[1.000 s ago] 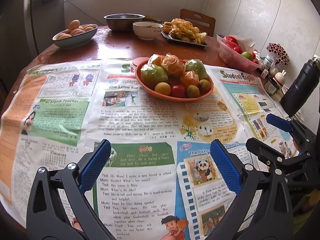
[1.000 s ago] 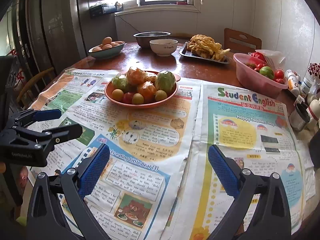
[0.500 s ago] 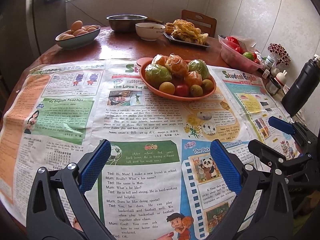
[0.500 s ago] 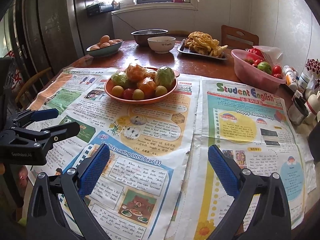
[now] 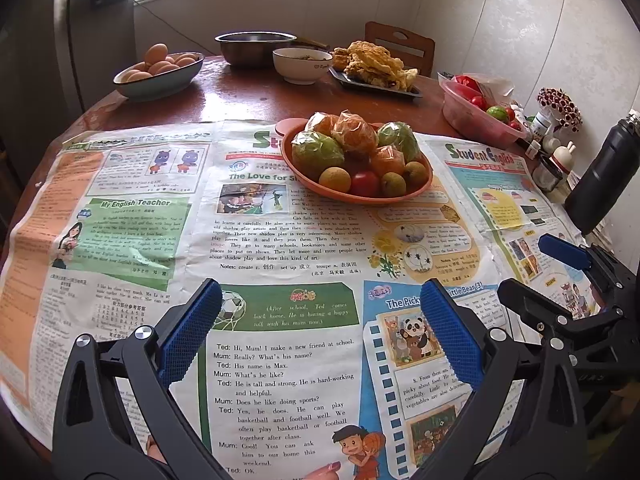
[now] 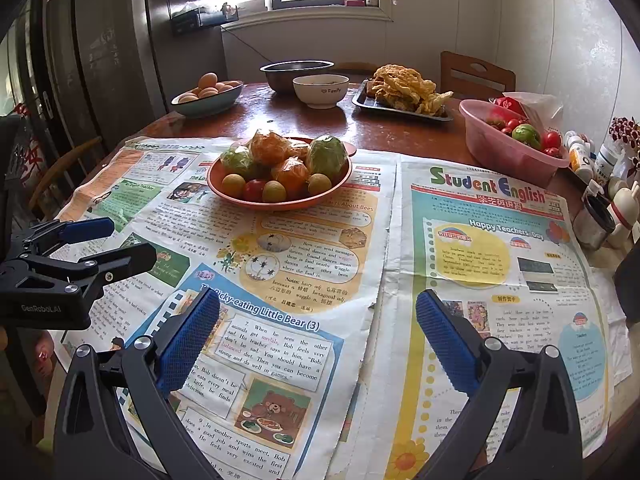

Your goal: Organize fruits

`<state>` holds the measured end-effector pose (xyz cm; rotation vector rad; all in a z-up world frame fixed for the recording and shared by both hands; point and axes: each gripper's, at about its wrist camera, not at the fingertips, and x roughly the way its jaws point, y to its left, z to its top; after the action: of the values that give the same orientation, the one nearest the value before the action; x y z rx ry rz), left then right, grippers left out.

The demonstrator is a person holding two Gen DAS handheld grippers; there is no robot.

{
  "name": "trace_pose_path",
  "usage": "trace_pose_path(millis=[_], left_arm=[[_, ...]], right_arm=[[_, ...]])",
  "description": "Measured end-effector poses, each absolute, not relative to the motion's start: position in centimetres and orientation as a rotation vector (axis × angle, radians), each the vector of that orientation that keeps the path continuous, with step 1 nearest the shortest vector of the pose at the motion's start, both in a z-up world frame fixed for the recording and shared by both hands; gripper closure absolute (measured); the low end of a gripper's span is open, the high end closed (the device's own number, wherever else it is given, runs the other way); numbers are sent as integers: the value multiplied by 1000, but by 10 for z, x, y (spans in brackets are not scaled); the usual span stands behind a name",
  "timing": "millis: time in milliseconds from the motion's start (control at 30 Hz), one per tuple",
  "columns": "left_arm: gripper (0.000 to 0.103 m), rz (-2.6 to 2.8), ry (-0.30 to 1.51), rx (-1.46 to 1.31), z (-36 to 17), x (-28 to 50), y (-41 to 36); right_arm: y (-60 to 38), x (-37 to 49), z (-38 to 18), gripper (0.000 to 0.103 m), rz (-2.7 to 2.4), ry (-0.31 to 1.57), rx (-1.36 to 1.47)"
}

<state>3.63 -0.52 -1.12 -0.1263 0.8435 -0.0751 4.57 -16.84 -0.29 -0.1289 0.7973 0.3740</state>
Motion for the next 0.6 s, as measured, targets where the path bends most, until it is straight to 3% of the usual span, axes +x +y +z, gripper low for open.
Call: trace_pose_path(millis=[600], left_arm=[[10, -70, 837, -123, -10, 35, -4]], right_arm=[[-168, 46, -2, 4, 369, 794, -132]])
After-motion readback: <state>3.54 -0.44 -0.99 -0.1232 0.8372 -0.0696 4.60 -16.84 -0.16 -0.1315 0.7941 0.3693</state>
